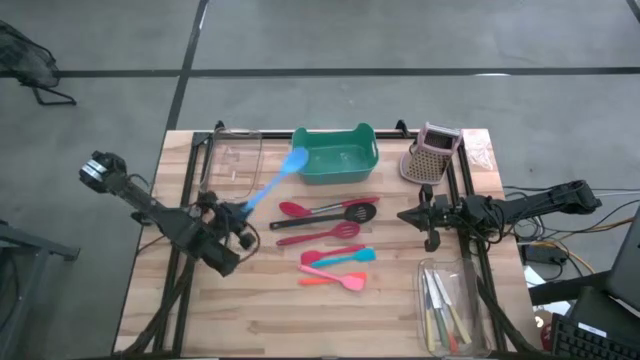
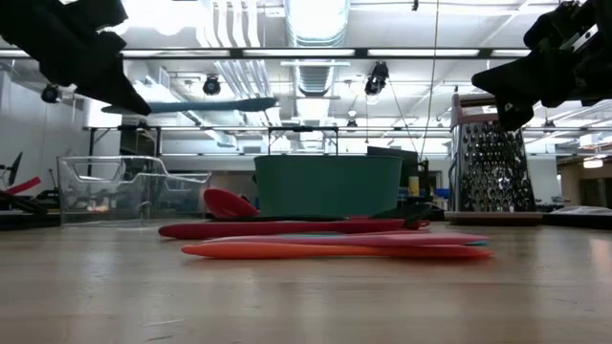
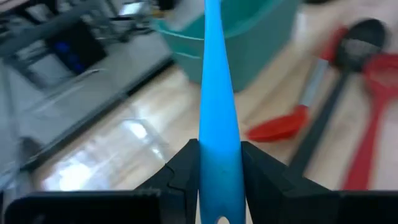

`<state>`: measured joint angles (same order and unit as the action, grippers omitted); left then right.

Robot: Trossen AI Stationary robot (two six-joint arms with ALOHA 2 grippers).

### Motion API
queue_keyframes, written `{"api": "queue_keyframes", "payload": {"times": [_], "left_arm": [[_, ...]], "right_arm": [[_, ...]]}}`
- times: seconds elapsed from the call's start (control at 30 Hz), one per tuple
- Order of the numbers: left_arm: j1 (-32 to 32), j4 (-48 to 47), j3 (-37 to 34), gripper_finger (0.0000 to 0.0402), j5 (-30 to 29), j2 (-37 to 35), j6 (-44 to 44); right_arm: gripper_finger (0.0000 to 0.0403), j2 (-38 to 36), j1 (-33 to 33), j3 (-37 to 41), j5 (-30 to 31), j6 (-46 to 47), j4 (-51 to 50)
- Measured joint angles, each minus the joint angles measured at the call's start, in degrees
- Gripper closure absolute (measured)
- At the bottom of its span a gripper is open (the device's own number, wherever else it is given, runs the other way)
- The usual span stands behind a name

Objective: Pick & Place Kitchen Items
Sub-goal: Put the blue serving spoon into the top transparent bin

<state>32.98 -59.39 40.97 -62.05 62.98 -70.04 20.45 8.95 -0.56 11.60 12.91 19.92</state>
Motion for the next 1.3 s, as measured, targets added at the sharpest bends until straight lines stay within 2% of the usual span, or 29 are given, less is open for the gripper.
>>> {"api": "queue_keyframes", "payload": {"times": [0.2,0.33,0.7,0.87,1.13,1.3], "left_arm": [[-1.8,-15.0,-0.5,0.0287,-1.1,-1.1,-14.6],[-3.2,-19.3,-2.7,0.0293,-1.0,-1.1,-21.8],[-6.9,-19.2,-11.9,0.0303,1.2,-1.1,-28.0],[-7.1,-15.7,-13.2,0.0303,2.3,-1.0,-29.4],[-7.1,-14.0,-13.3,0.0259,4.8,-1.0,-30.1],[-7.1,-13.6,-13.1,0.0251,4.8,-1.0,-30.1]], "right_arm": [[0.0394,0.0,0.0,0.0,0.0,0.0,0.0],[0.0394,0.0,0.0,0.0,0.0,0.0,0.0],[0.0394,0.0,0.0,0.0,0.0,0.0,0.0],[0.0394,0.0,0.0,0.0,0.0,0.0,0.0],[0.0394,0.0,0.0,0.0,0.0,0.0,0.0],[0.0394,0.0,0.0,0.0,0.0,0.0,0.0]]}}
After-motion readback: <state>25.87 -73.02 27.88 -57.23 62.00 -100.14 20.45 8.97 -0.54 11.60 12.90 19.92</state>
